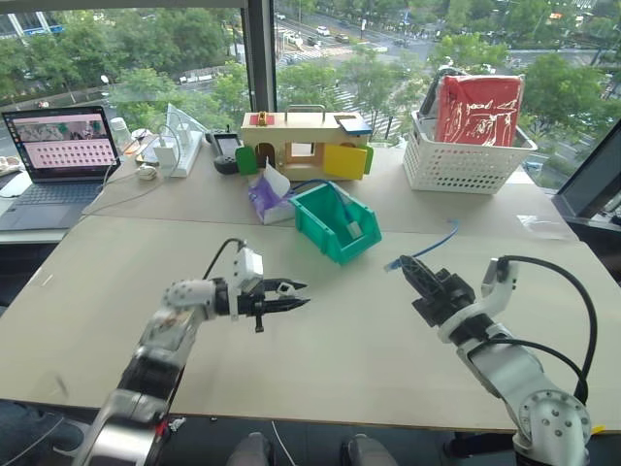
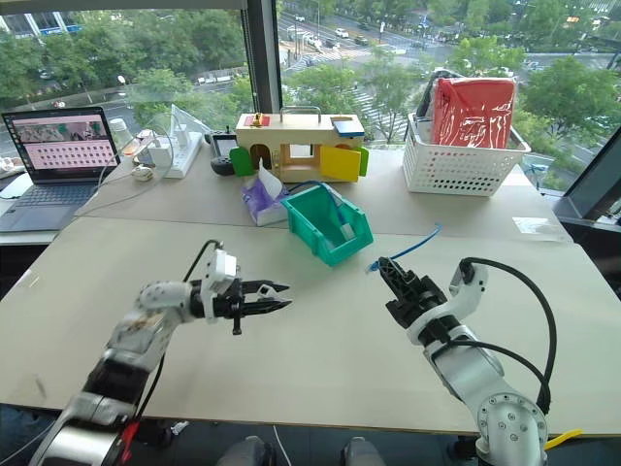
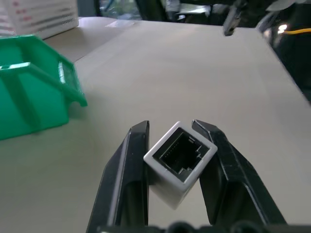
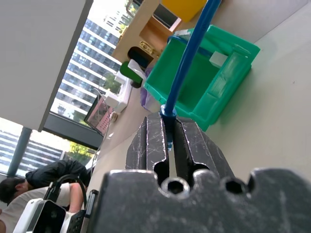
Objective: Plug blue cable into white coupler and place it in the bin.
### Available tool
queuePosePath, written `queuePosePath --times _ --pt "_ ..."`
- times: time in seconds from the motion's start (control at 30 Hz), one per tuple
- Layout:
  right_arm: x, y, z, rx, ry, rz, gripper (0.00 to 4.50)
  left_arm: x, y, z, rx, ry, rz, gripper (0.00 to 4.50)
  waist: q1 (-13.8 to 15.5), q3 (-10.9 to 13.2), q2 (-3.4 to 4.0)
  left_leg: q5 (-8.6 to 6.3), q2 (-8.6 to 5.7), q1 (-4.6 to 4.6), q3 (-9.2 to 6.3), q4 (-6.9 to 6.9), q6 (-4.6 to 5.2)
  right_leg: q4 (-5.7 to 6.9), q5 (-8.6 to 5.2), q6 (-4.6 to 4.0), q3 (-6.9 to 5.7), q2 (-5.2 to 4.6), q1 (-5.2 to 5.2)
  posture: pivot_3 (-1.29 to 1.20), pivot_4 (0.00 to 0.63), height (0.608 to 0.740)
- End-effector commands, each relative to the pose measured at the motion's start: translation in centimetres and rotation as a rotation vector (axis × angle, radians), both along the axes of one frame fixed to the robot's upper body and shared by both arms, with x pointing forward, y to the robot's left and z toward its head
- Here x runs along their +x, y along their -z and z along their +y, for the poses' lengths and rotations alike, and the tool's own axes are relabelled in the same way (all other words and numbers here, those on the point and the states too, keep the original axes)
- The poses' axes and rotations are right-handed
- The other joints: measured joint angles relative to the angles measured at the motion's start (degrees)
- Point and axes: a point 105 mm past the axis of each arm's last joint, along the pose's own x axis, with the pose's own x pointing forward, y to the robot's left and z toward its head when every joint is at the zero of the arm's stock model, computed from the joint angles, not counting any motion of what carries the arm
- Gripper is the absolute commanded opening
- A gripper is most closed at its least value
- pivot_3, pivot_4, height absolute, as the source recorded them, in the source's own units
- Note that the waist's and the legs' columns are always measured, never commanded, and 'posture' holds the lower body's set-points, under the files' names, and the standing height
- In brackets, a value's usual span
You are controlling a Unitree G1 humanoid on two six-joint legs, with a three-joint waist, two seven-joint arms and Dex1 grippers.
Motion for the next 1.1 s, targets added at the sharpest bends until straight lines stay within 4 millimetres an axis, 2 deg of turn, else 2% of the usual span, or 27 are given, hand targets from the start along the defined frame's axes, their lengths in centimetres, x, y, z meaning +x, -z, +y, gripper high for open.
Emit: queuePosePath --times 0.03,0.17,0.47,0.57,0.8,0.87,0.93,1.07,1.1 --pt "-0.7 -1.3 -0.8 0.003 0.065 -0.060 0.00 0.7 0.9 -0.8 0.048 0.134 -0.022 0.91 -0.1 0.0 -0.02 -0.01 0.00 0.00 -0.02 0.00 0.01 0.00 -0.01 0.01 -0.01 0.01 0.00 0.00 0.150 0.732" --pt "-1.4 -1.3 -1.2 0.007 0.115 -0.066 0.00 1.2 2.0 -2.3 0.102 0.227 -0.024 0.91 -0.4 0.0 -0.02 -0.01 -0.01 -0.02 -0.09 -0.01 0.03 0.01 -0.01 0.02 -0.04 0.04 0.00 0.00 0.150 0.732" --pt "-2.3 -1.5 -1.8 0.002 0.181 -0.075 0.00 1.0 4.0 -5.4 0.271 0.339 -0.111 0.91 -0.2 0.0 -0.03 -0.02 -0.04 -0.05 -0.22 0.04 0.03 0.06 0.00 0.02 -0.05 0.05 0.02 0.00 0.150 0.732" --pt "-2.5 -1.6 -2.0 0.001 0.195 -0.077 0.00 1.1 4.3 -6.0 0.335 0.346 -0.163 0.91 -0.2 0.0 -0.03 -0.01 -0.05 -0.09 -0.26 0.08 0.03 0.07 0.00 0.03 -0.05 0.04 0.02 0.00 0.150 0.732" --pt "-2.6 -1.8 -2.2 -0.003 0.208 -0.079 0.00 1.2 4.3 -6.7 0.337 0.350 -0.149 0.91 -0.3 0.0 -0.03 -0.01 -0.05 -0.09 -0.28 0.10 0.03 0.09 0.00 0.03 -0.06 0.05 0.02 0.00 0.150 0.732" --pt "-2.6 -1.8 -2.2 -0.004 0.210 -0.080 0.00 1.2 4.3 -6.7 0.333 0.345 -0.133 1.92 -0.3 0.0 -0.03 -0.01 -0.04 -0.09 -0.28 0.10 0.03 0.10 0.00 0.03 -0.06 0.05 0.02 0.00 0.150 0.732" --pt "-2.5 -1.9 -2.2 -0.005 0.210 -0.082 0.00 1.2 4.4 -6.7 0.333 0.338 -0.126 2.50 -0.3 0.0 -0.03 -0.01 -0.05 -0.09 -0.28 0.10 0.03 0.11 0.00 0.03 -0.06 0.05 0.02 0.00 0.150 0.732" --pt "-2.4 -2.0 -2.2 -0.007 0.206 -0.085 0.00 1.5 4.5 -6.0 0.327 0.311 -0.102 4.00 -0.3 0.0 -0.03 -0.01 -0.05 -0.09 -0.28 0.11 0.03 0.11 0.00 0.03 -0.06 0.05 0.03 0.00 0.150 0.732" --pt "-2.3 -2.0 -2.2 -0.008 0.203 -0.086 0.00 1.6 4.4 -5.8 0.324 0.304 -0.096 4.26 -0.3 0.0 -0.03 -0.01 -0.05 -0.09 -0.28 0.11 0.03 0.11 0.00 0.03 -0.06 0.05 0.03 0.00 0.150 0.732"
